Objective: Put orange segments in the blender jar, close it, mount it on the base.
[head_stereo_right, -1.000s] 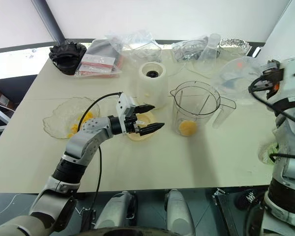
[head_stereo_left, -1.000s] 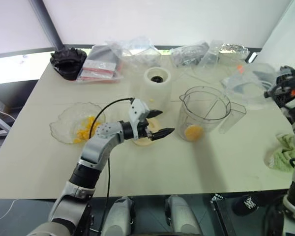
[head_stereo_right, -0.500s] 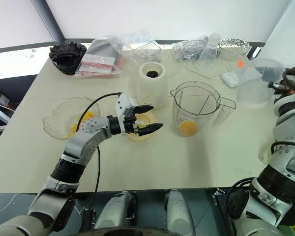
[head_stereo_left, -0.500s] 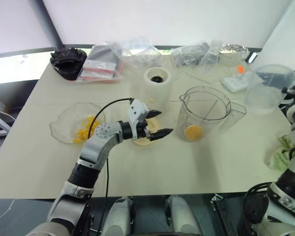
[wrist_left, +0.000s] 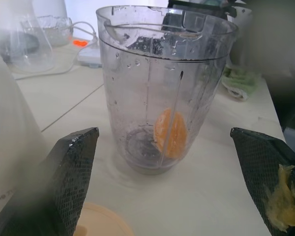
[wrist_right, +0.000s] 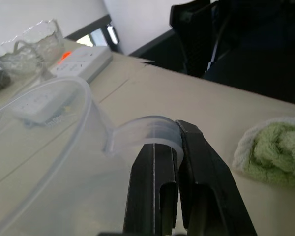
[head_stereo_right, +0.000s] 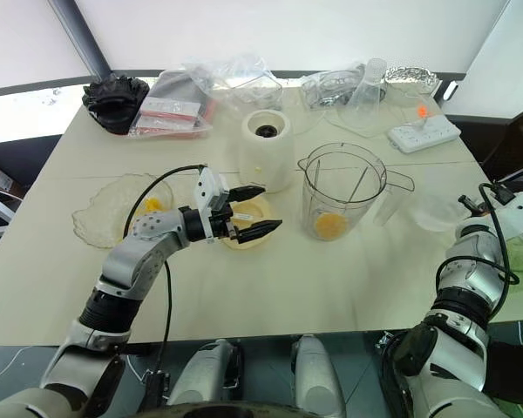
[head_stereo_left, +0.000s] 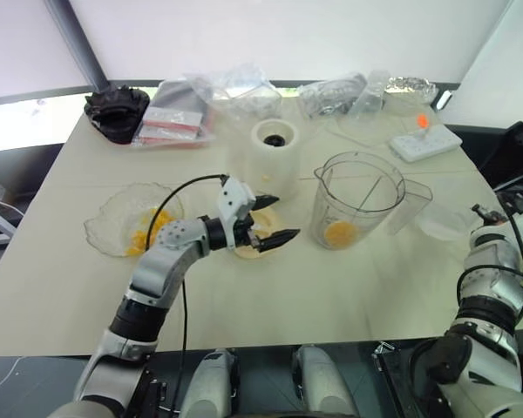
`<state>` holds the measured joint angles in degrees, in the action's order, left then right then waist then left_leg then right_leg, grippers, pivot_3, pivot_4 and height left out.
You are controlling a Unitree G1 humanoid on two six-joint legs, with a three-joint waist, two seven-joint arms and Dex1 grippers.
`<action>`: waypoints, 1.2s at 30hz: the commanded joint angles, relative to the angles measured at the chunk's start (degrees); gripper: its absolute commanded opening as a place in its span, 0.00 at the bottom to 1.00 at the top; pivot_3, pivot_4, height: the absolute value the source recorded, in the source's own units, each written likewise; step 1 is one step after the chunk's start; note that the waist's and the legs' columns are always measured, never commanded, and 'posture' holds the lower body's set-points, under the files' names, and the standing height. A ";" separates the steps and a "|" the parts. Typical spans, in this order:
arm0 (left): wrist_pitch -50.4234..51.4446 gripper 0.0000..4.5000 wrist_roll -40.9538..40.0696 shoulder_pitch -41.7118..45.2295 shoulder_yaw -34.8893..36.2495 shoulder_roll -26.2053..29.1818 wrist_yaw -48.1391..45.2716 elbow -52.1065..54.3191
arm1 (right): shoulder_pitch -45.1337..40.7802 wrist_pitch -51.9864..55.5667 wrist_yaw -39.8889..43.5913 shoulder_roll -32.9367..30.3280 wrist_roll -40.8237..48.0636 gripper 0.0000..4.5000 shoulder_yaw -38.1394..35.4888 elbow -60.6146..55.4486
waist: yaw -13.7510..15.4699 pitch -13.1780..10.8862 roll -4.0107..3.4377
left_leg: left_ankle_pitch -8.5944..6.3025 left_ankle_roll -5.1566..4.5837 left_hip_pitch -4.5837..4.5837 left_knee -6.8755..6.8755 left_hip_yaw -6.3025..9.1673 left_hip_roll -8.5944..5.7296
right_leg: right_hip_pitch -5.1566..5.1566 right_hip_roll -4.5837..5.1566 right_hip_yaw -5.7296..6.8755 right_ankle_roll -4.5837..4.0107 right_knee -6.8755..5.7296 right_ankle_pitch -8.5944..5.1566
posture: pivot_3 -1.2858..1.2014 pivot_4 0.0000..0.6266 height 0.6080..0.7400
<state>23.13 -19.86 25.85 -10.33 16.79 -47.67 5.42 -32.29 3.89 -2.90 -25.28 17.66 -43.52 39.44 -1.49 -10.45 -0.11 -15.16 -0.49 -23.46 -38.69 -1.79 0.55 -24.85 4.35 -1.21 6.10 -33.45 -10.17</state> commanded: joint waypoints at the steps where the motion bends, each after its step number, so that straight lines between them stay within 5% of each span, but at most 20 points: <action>1: -0.41 1.00 -0.83 -0.64 0.78 -0.01 0.68 3.27 | -2.53 -7.42 -0.11 -3.58 -0.38 0.01 0.97 5.06 | -0.20 0.00 0.00 | 0.00 0.00 0.00 0.00 0.01 0.00 | 0.01 -0.01 0.00 0.00 0.00 0.00 | 0.52 0.24 1.00; 12: -0.56 1.00 -0.37 -0.93 0.37 0.16 1.37 3.27 | -0.18 -10.18 0.48 -5.09 0.72 0.01 4.32 11.41 | -0.97 0.00 0.02 | 0.00 0.00 0.10 0.01 0.07 -0.01 | 0.14 -0.05 -0.04 0.02 0.02 -0.02 | 0.52 0.24 1.00; 16: -0.67 1.00 -0.24 -0.70 0.00 0.13 1.25 2.90 | 1.45 -9.65 0.25 -4.63 1.44 0.27 4.93 10.11 | -0.98 0.01 0.04 | 0.00 0.00 0.10 0.00 0.12 -0.01 | 0.19 -0.08 -0.04 0.02 0.04 -0.02 | 0.52 0.24 1.00; 20: -0.65 1.00 -0.12 -0.63 -0.20 0.12 1.17 2.80 | 2.93 -8.65 -0.86 -4.71 1.35 0.74 5.94 8.67 | -1.22 0.01 0.04 | 0.00 0.00 0.12 0.00 0.07 0.00 | 0.18 -0.08 -0.11 0.02 0.05 -0.02 | 0.52 0.24 1.00; 28: -0.73 1.00 0.19 -0.95 -0.60 -0.02 1.32 2.73 | 9.67 -4.62 -3.05 -2.47 2.17 0.74 7.18 -1.40 | -0.90 0.01 0.03 | 0.00 0.00 0.11 0.00 0.21 0.07 | 0.19 -0.26 -0.11 0.02 0.03 -0.02 | 0.52 0.24 1.00; 36: -0.31 1.00 0.10 -1.47 -0.25 0.96 0.98 2.96 | 23.82 8.38 -5.72 3.20 7.91 0.74 5.71 -30.38 | -0.76 0.04 -0.02 | 0.00 0.00 0.10 0.00 0.28 0.17 | 0.17 -0.28 -0.11 0.01 0.01 -0.03 | 0.52 0.24 1.00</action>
<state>23.28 -19.37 24.19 -10.99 17.52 -46.21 6.91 -9.45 10.36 -7.80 -22.06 23.98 -36.55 15.73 -2.25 -10.41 -0.13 -15.16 -0.49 -23.35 -38.68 -1.49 0.72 -24.69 4.08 -1.34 6.10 -33.45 -10.20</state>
